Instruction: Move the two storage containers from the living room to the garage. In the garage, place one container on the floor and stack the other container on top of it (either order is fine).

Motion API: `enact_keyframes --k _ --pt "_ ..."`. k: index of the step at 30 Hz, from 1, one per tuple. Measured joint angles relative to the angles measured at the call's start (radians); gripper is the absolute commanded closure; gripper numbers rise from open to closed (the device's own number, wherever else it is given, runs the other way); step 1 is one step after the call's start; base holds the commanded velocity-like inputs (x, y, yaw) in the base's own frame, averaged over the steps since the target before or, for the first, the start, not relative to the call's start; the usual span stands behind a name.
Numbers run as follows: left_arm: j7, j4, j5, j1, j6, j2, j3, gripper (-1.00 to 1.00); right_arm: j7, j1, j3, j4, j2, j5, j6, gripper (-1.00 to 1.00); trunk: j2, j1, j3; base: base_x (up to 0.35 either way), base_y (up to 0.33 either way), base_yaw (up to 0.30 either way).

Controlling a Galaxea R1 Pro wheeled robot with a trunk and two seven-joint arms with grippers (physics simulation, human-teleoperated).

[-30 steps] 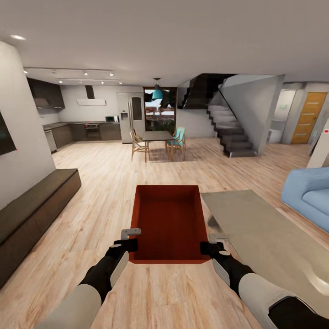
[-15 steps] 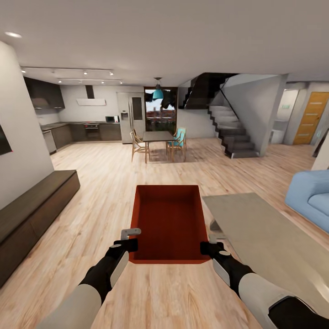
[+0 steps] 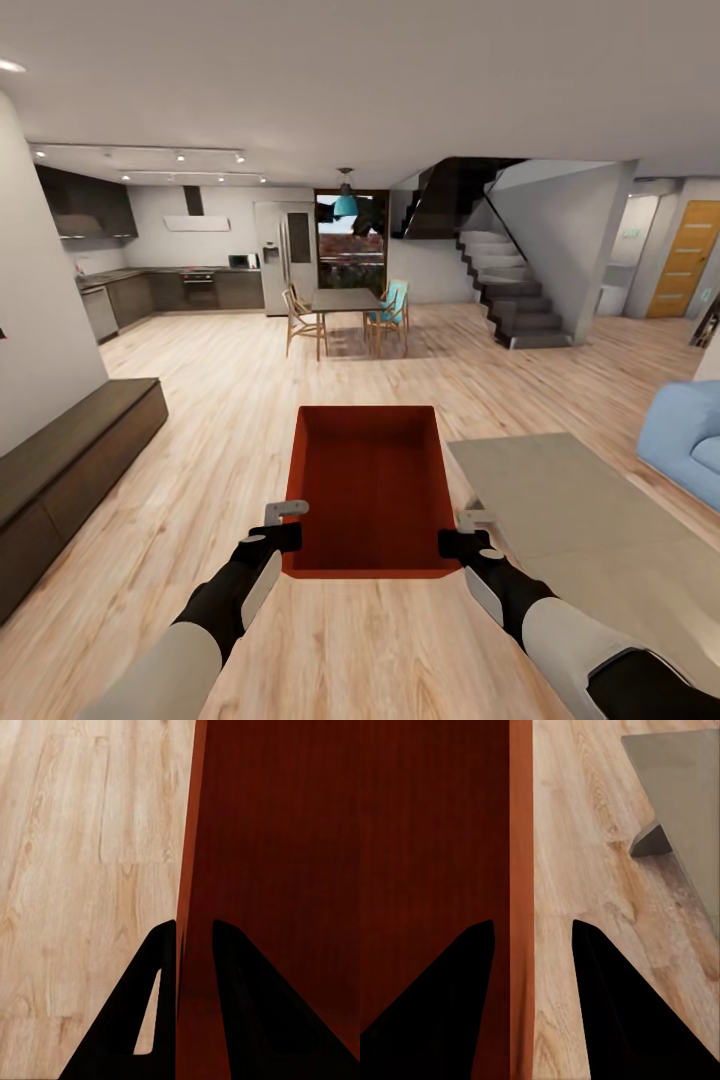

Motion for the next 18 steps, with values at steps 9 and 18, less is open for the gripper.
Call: enact_keyframes --k 9,18 --pt "0.000 0.001 0.002 0.000 -0.006 0.000 -0.001 1.00 -0.001 0.000 0.001 -0.001 0.000 0.000 -0.003 1.00 0.000 0.000 0.000 0.322 0.000 0.000" --pt "0.000 0.006 0.005 0.000 -0.013 0.000 -0.002 1.00 -0.003 0.000 0.005 0.000 0.000 -0.002 -0.005 1.00 0.000 0.000 0.000 0.322 0.000 0.000"
